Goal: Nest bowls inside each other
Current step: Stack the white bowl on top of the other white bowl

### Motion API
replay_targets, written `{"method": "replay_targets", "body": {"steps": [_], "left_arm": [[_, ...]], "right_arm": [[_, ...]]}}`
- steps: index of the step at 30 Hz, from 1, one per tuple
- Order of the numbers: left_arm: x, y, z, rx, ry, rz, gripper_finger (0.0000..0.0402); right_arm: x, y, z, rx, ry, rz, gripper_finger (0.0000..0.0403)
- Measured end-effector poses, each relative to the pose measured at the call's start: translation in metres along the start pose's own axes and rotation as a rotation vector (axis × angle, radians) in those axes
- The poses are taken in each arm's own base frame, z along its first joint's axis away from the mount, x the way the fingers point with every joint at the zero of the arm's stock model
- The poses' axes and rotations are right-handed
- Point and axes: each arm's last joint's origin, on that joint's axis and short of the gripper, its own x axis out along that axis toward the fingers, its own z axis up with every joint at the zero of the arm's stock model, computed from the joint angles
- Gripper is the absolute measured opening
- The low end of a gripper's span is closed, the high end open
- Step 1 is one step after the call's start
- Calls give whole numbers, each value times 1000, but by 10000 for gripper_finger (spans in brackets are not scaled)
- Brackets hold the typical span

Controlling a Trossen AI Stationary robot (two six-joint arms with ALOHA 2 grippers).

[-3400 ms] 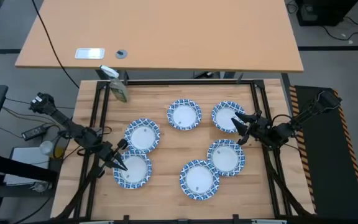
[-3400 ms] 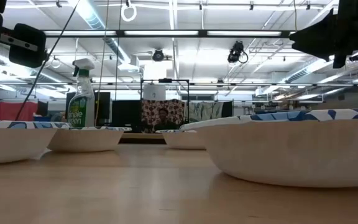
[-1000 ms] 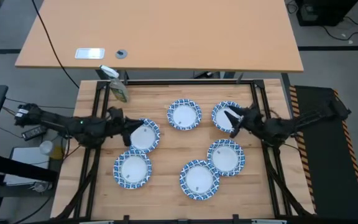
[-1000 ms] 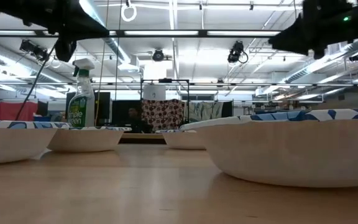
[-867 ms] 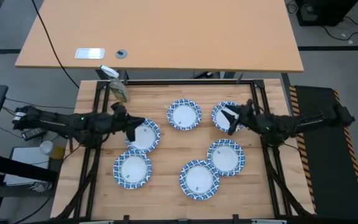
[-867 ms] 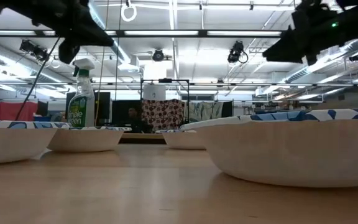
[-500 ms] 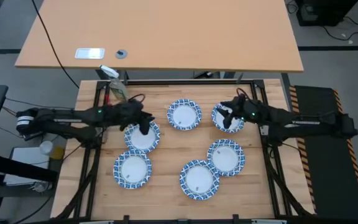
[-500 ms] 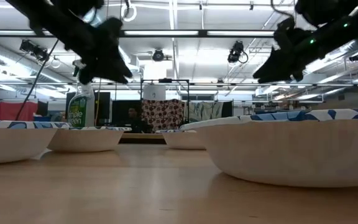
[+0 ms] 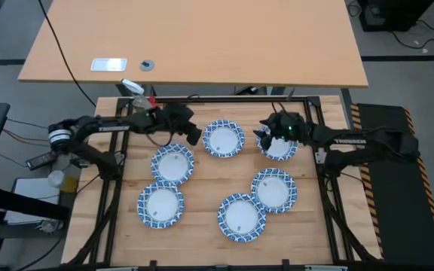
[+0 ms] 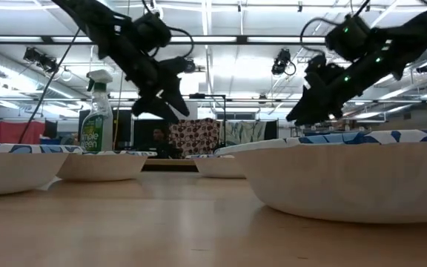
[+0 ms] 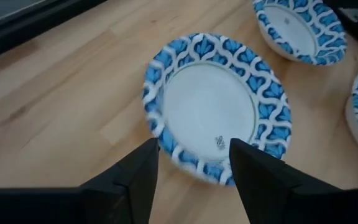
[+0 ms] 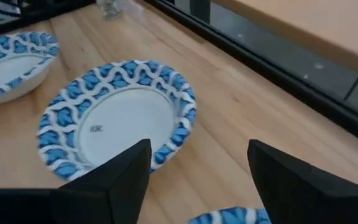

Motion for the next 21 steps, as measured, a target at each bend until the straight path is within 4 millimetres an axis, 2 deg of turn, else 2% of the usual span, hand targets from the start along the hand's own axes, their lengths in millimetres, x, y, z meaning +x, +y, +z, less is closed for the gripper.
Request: {"method": "replay_targets", "body": {"steps": [4, 7, 11, 16, 21], "left_arm": [[16, 3, 3, 66, 37, -30, 208], [28, 9, 0, 89, 75, -64, 208], [40, 24, -5, 138, 138, -90, 208], [42, 34, 0, 196, 114, -76, 208], [39, 42, -2, 204, 170, -46, 208]], "right_arm": [[9, -19, 2, 14, 119, -68, 262], [15, -20, 11, -52, 162, -68, 256], [31, -20, 13, -153, 274, -36, 254], [44, -17, 17, -222, 382, 56, 254], [54, -11, 27, -279, 374, 124, 254]]}}
